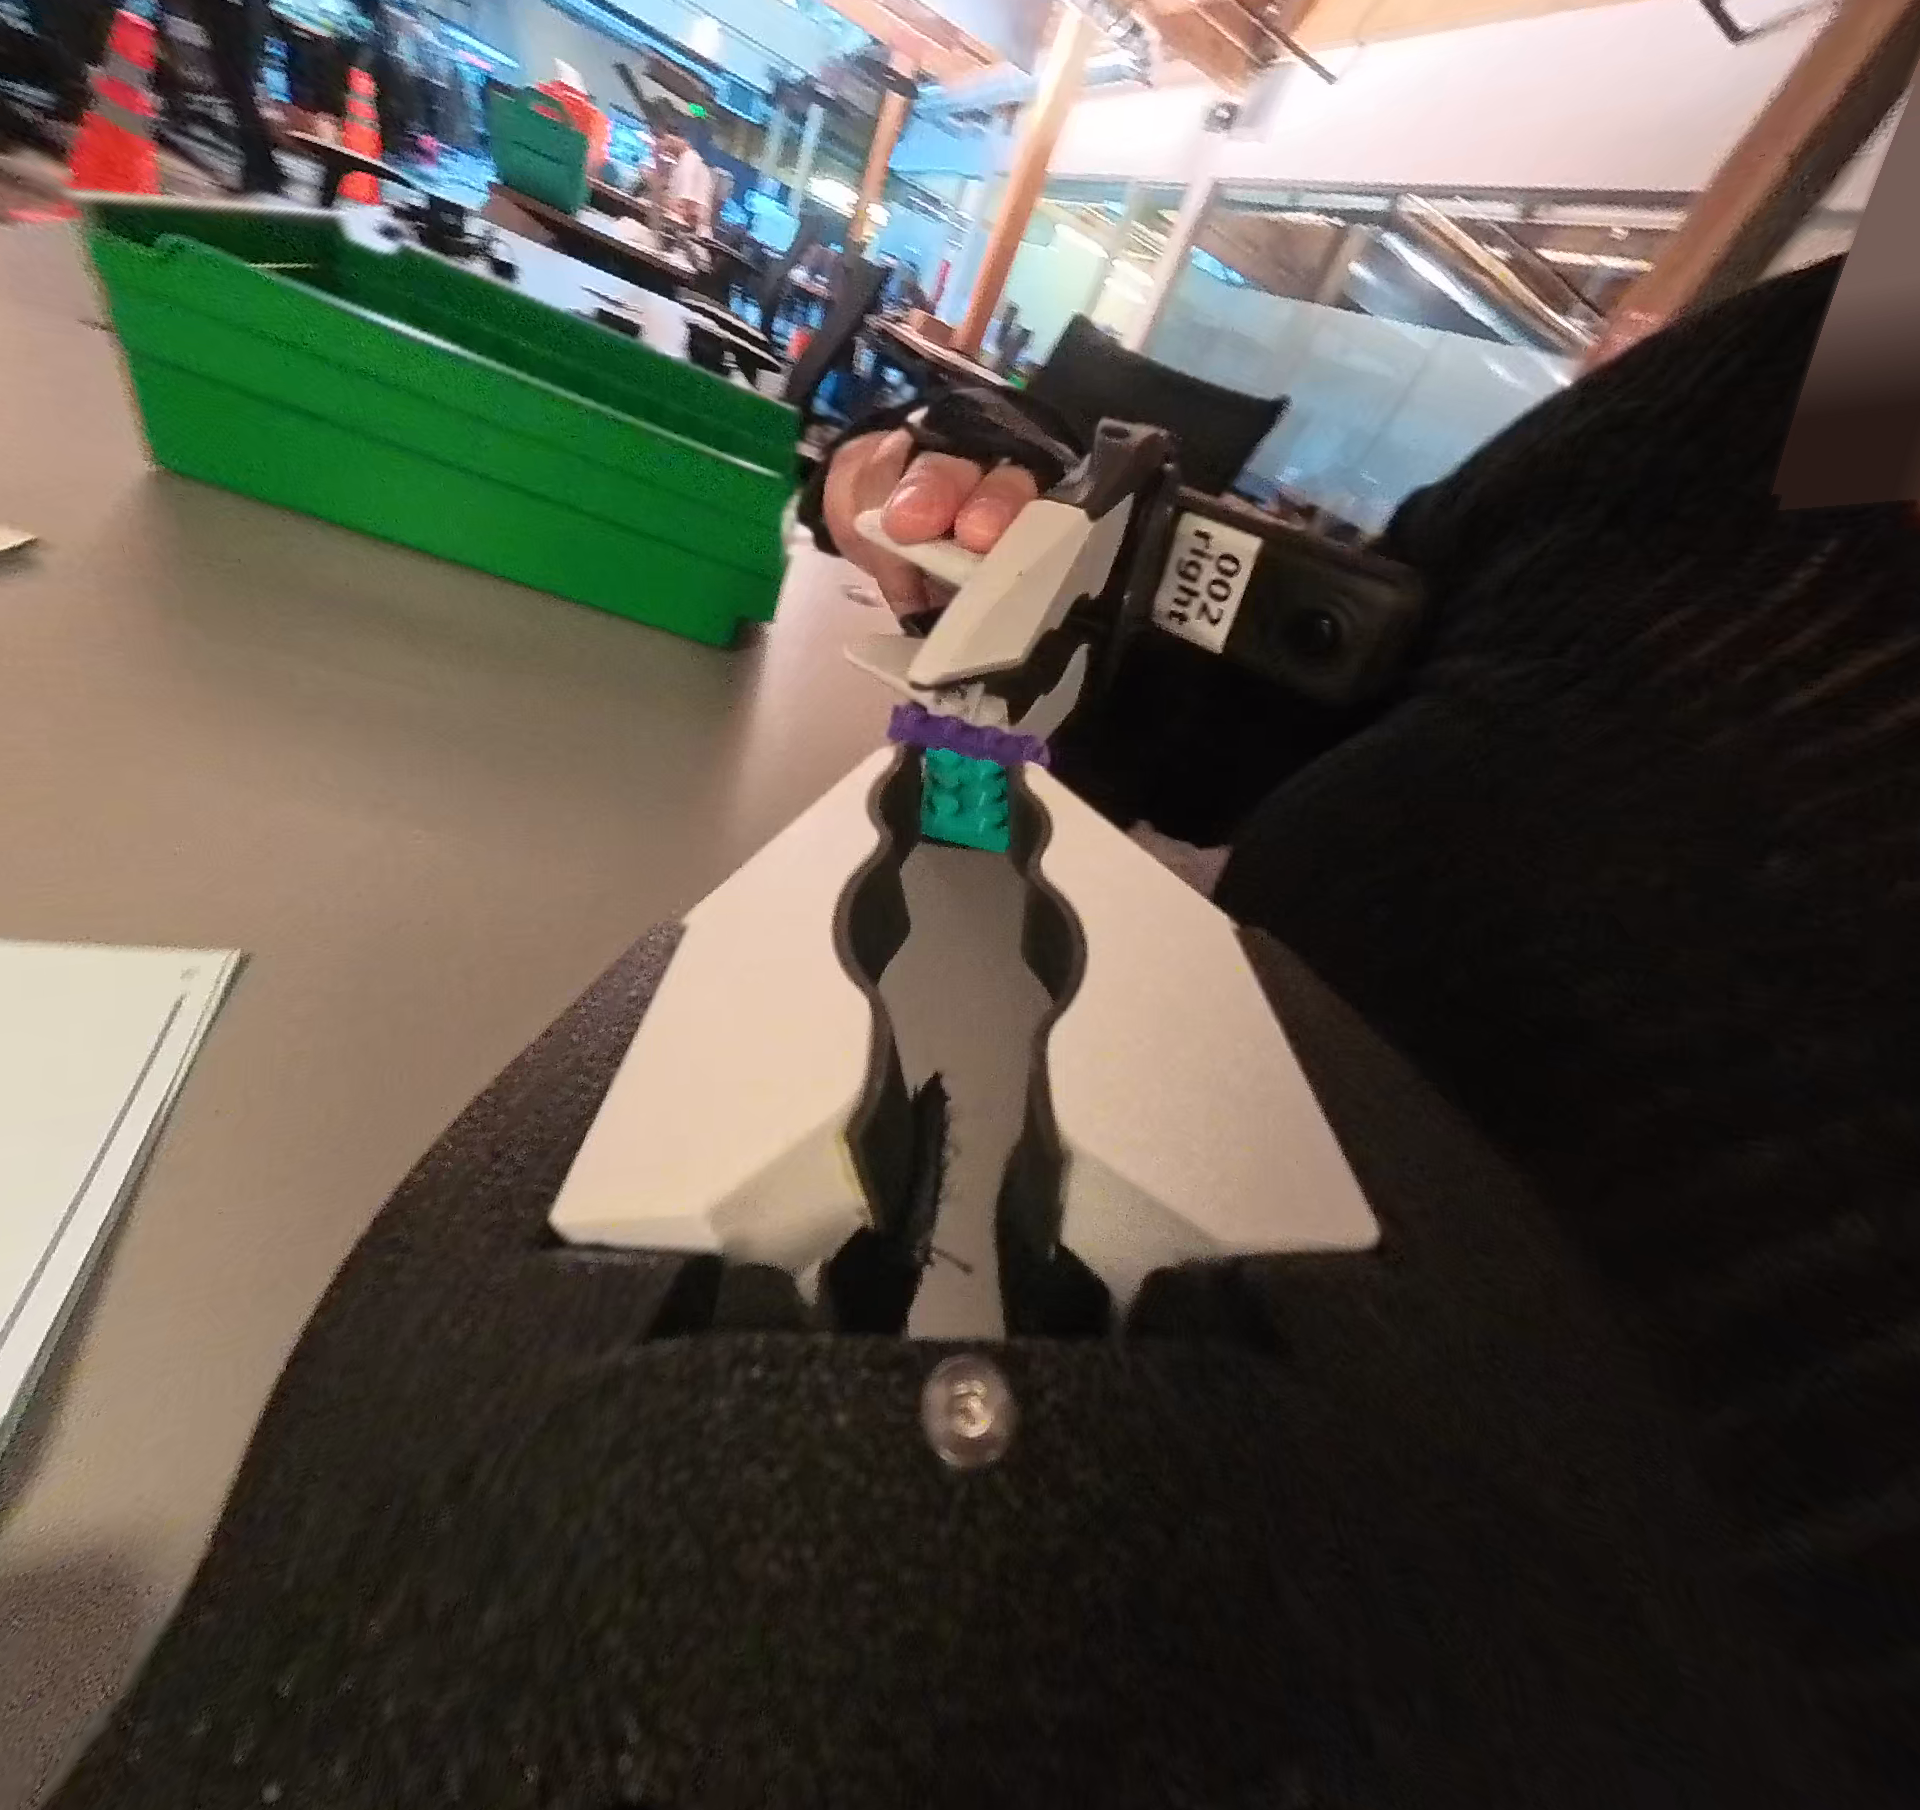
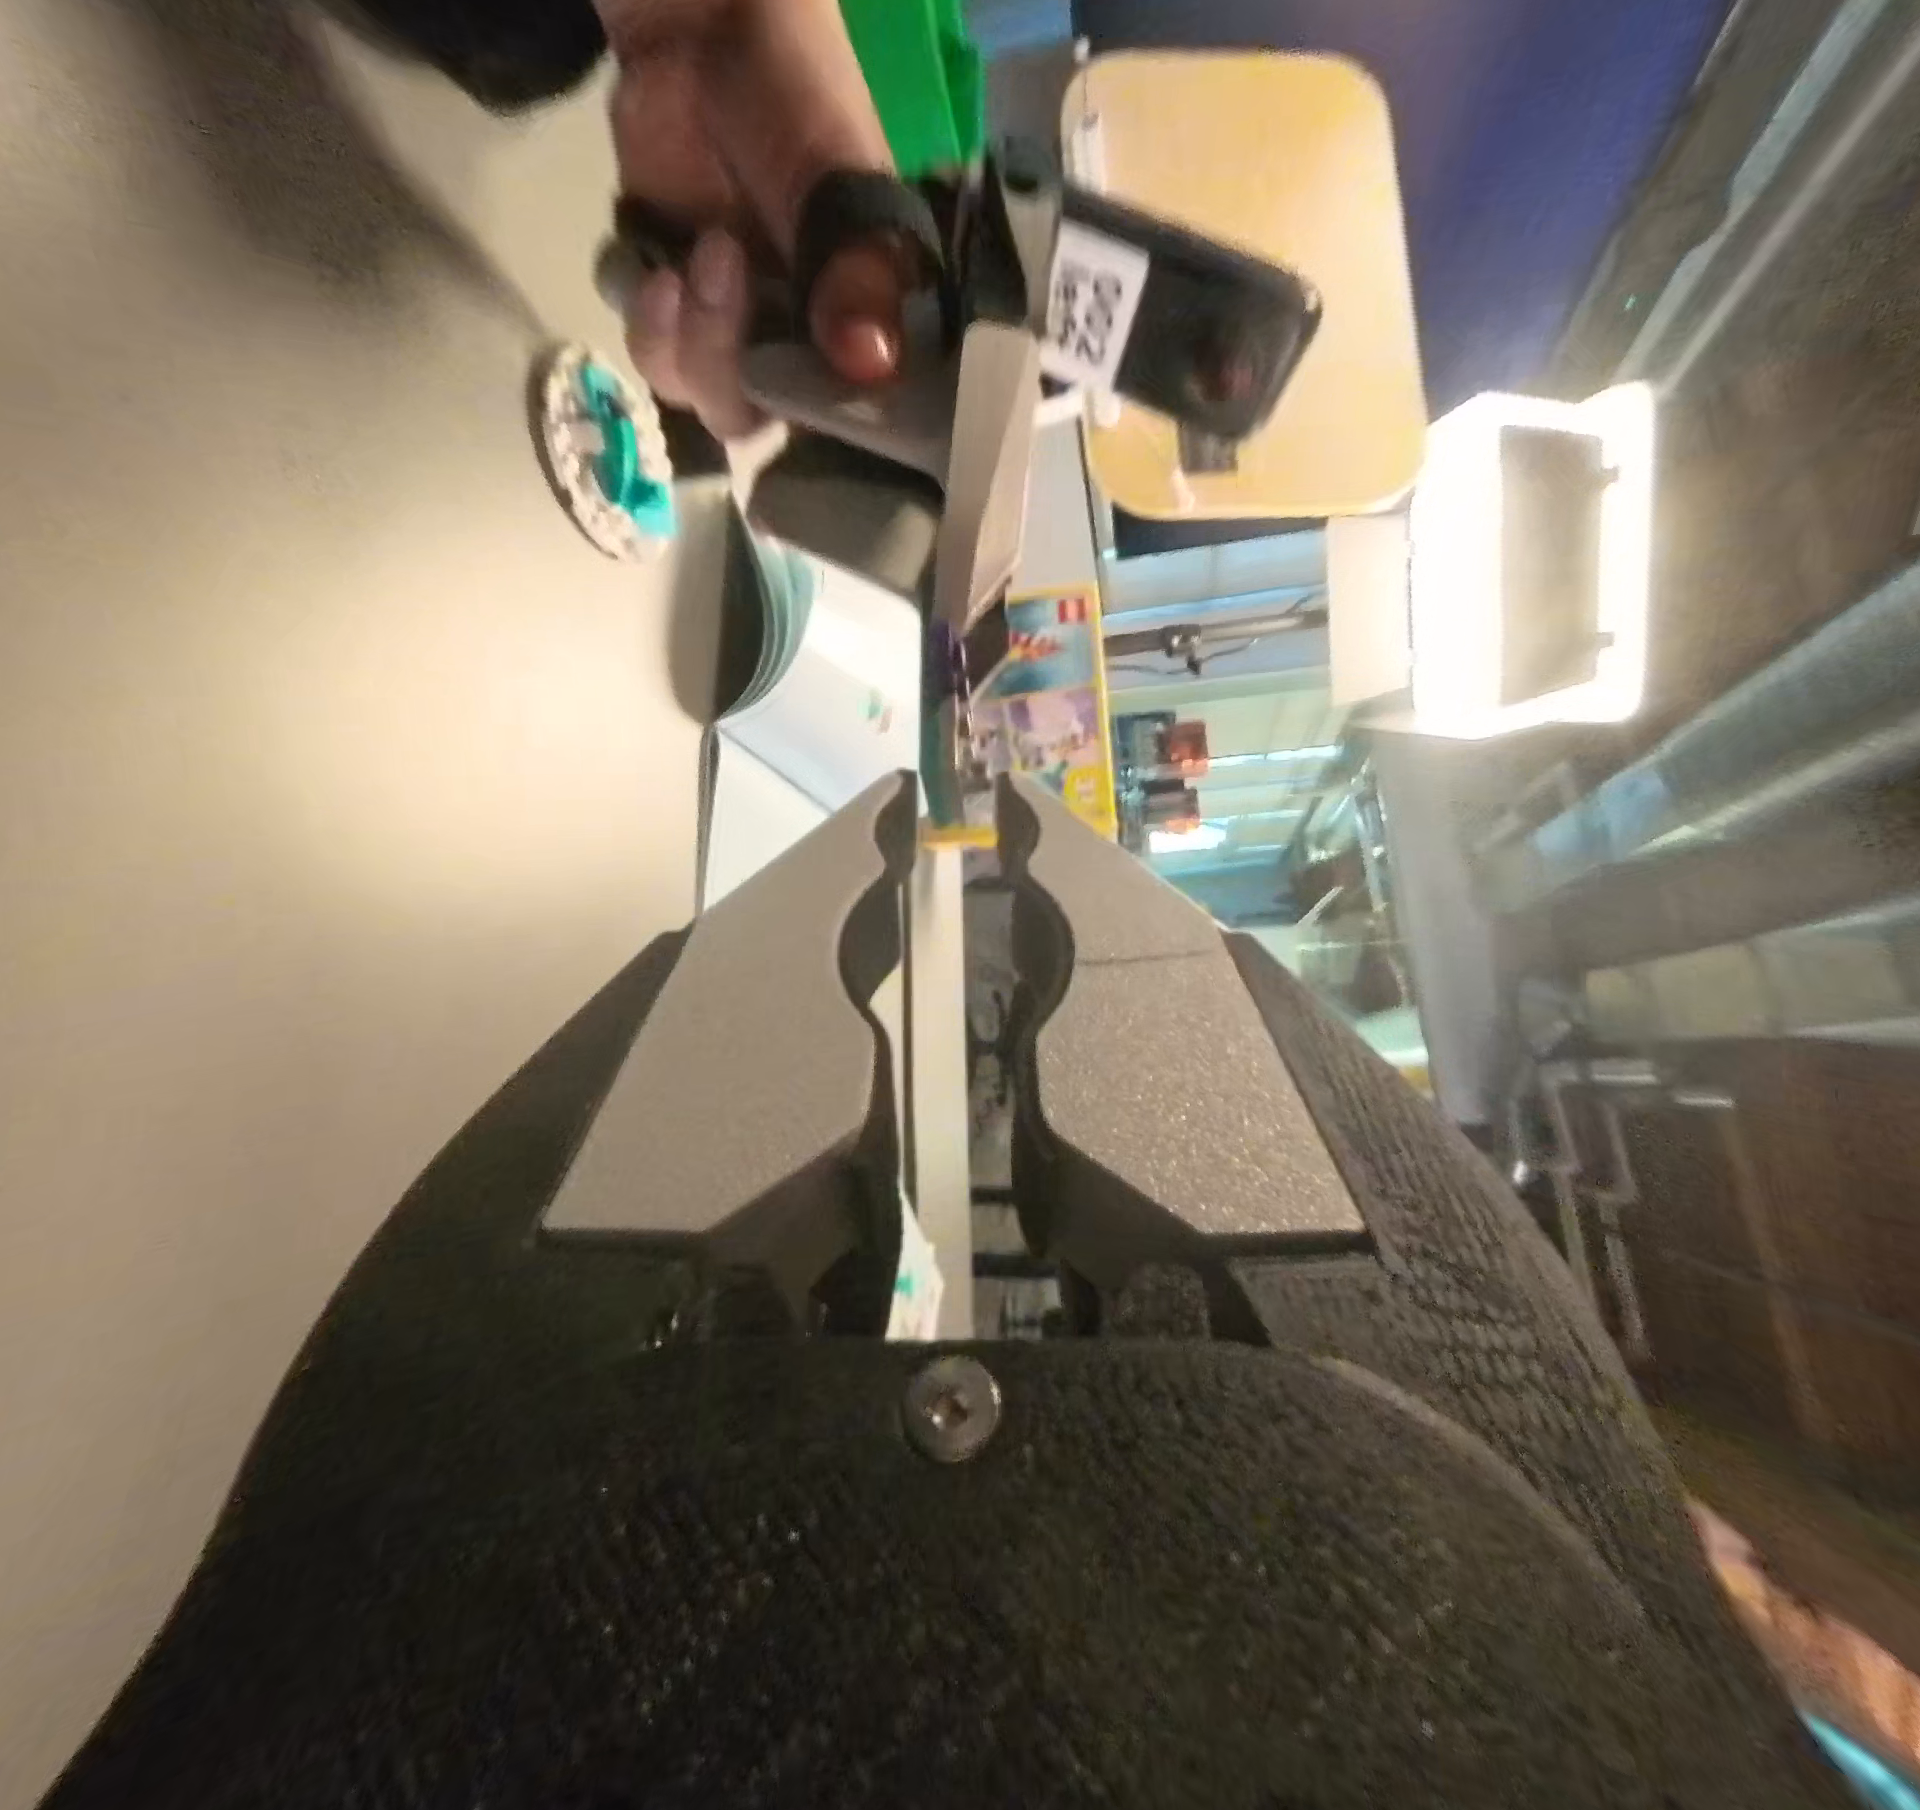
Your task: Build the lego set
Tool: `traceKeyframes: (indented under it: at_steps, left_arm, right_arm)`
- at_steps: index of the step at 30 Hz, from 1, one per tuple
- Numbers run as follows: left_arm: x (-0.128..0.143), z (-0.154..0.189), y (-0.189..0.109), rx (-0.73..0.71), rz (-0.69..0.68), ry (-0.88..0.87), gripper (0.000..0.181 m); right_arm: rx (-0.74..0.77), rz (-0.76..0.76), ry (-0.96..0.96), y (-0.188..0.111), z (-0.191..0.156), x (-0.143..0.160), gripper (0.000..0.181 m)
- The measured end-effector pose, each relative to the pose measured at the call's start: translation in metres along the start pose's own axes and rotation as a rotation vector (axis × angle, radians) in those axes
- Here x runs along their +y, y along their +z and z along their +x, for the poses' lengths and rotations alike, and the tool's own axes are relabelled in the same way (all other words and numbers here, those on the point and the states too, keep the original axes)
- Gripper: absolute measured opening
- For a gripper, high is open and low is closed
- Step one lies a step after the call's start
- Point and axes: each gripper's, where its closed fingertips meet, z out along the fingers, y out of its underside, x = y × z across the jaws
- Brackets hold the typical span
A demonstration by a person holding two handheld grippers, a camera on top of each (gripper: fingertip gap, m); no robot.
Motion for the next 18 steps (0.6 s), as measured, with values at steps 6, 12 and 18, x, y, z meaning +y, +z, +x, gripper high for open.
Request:
traceKeyframes:
  at_steps: [6, 12, 18]
  left_arm:
    - [0.040, -0.053, -0.013, -0.378, -0.076, -0.007, 0.014]
    - [0.089, -0.070, -0.001, -0.516, -0.397, 0.117, 0.014]
    - [0.107, -0.079, -0.001, -0.571, -0.535, 0.076, 0.014]
  right_arm:
    - [0.011, -0.137, 0.284, 0.001, -0.024, 0.079, 0.033]
    - [0.211, -0.168, 0.584, -0.004, -0.008, 0.124, 0.029]
    - [0.298, -0.206, 0.634, -0.014, -0.008, 0.139, 0.025]
